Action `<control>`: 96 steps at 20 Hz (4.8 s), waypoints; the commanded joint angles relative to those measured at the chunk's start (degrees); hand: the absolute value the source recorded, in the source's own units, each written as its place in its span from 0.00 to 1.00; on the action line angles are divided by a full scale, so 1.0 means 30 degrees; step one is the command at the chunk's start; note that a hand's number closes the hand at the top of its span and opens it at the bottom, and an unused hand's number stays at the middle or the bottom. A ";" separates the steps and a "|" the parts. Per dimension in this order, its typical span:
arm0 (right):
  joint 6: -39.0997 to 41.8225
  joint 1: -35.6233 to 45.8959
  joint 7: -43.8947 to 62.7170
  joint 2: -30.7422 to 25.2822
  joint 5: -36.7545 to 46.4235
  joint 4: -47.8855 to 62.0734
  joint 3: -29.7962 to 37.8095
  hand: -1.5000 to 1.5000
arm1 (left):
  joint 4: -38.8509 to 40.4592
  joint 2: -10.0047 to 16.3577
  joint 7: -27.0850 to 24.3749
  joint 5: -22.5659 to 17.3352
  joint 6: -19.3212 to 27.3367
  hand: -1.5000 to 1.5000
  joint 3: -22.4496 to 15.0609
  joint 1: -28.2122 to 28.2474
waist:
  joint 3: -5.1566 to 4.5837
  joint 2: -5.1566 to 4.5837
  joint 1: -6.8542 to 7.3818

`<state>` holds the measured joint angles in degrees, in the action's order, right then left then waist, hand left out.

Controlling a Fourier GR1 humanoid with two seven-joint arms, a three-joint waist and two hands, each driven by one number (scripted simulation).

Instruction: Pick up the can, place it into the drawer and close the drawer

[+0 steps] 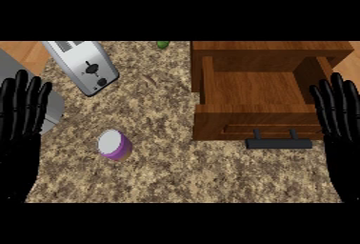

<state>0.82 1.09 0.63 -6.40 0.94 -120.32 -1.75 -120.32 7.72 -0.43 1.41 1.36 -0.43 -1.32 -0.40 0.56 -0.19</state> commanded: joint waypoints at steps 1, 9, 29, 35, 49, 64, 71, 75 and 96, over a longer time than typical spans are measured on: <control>0.0347 -0.0576 0.0363 -0.0162 -0.0407 -0.0924 0.0494 0.00 | -0.1284 0.0047 0.1395 -0.0082 0.0317 0.00 0.0809 0.0290 | 0.0137 -0.0161 0.0067; -0.1554 -0.1467 0.3445 0.0487 -0.0793 0.0795 0.2032 0.00 | -0.0147 -0.2546 0.4330 0.3414 0.9589 0.00 -0.1112 0.5063 | 0.0129 -0.0199 0.0300; -0.0526 -0.1094 0.4408 -0.0375 -0.2302 0.0380 0.4036 0.00 | -0.0389 -0.2573 0.9853 0.9399 1.5441 0.00 -0.7429 0.4688 | 0.0132 -0.0168 0.0082; -0.0119 -0.3739 0.2614 0.0764 -0.1429 -0.0604 0.3058 0.00 | 0.2815 -0.2573 0.8077 0.7393 1.6513 0.00 -0.6711 0.3507 | 0.0133 -0.0168 0.0011; 0.0537 -0.3096 0.3327 -0.0013 -0.2459 -0.0863 0.4859 0.00 | 1.0506 -0.2573 -0.2484 -0.1628 1.9581 0.00 -0.6993 0.3729 | 0.0111 -0.0182 0.0057; 0.0959 -0.3704 0.3430 0.1147 -0.2072 -0.1254 0.4650 0.00 | 1.7734 -0.2573 -0.9462 -0.8292 1.5171 0.00 -0.2601 0.1223 | 0.0122 -0.0195 0.0020; 0.1666 -0.5032 0.2920 0.1400 -0.1915 -0.2389 0.5247 0.00 | 1.9859 -0.2573 -1.1177 -0.9646 1.3426 0.00 -0.1062 0.0970 | 0.0131 -0.0177 0.0001; 0.1017 -0.2557 0.6607 0.0042 -0.3026 -0.3648 0.5960 0.00 | 2.1319 -0.2393 -1.1679 -1.0032 1.3193 0.00 -0.0758 -0.0175 | 0.0131 -0.0179 0.0030; 0.1805 -0.3005 0.4812 0.0648 -0.2719 -0.2797 0.6644 0.00 | 2.8980 -0.2390 -1.4776 -1.0026 0.6833 1.00 0.1279 -0.5574 | 0.0129 -0.0191 -0.0057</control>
<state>6.36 -7.04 15.43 -4.80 -6.82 -127.24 17.04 -34.92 1.69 -42.33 -29.20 24.59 2.98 -18.16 0.05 0.02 -0.36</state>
